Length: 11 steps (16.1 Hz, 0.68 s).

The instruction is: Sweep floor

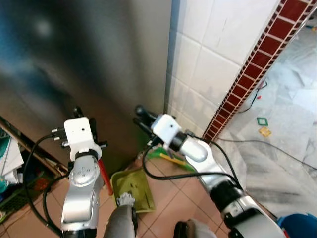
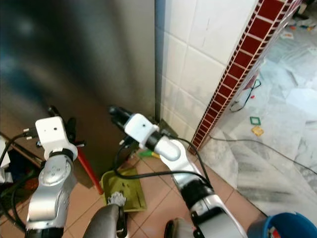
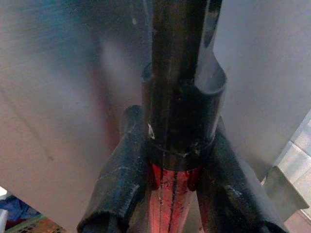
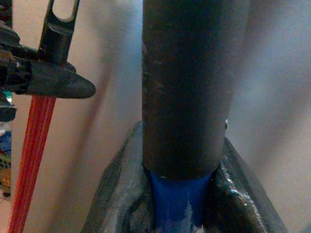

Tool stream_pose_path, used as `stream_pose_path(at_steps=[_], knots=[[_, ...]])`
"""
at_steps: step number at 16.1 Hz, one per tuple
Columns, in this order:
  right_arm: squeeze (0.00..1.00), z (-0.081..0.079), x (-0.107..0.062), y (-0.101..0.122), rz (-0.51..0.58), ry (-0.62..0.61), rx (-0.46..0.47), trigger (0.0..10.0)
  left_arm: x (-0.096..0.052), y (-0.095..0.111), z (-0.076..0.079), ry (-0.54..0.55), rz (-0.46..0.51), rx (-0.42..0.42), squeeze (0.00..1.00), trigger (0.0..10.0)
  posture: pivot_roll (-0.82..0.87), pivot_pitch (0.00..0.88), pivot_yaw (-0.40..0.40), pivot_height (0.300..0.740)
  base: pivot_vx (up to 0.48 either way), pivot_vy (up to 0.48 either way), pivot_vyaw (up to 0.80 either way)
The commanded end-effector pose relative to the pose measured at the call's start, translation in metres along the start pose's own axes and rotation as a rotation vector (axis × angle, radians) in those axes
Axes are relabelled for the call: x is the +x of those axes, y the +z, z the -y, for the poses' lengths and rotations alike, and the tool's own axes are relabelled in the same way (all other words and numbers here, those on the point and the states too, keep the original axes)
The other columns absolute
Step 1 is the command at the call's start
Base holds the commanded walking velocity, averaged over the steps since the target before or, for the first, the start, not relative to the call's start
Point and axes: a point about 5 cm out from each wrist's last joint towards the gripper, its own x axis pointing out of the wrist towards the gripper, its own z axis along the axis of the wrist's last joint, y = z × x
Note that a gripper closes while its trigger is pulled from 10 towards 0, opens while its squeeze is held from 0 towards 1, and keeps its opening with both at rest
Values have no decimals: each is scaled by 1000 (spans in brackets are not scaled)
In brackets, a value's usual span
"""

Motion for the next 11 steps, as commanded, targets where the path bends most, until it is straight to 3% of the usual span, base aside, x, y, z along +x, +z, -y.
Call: stream_pose_path(at_steps=[1,2,7,11], knots=[[0,0,8,13,72,40,-50,10000,-3,5,-2,2,14,10,0,10000,155,208,4,740,0,0,0],[0,-1,6,13,75,65,-48,10000,-4,4,-2,4,12,10,0,10000,153,205,-2,740,0,0,0],[0,19,-47,5,-26,248,-73,10000,1,4,2,-12,-4,4,0,10000,81,191,2,740,0,0,0],[0,21,-77,8,-94,290,48,10000,10,-2,13,-55,-21,1,0,10000,29,141,16,740,0,0,0]])
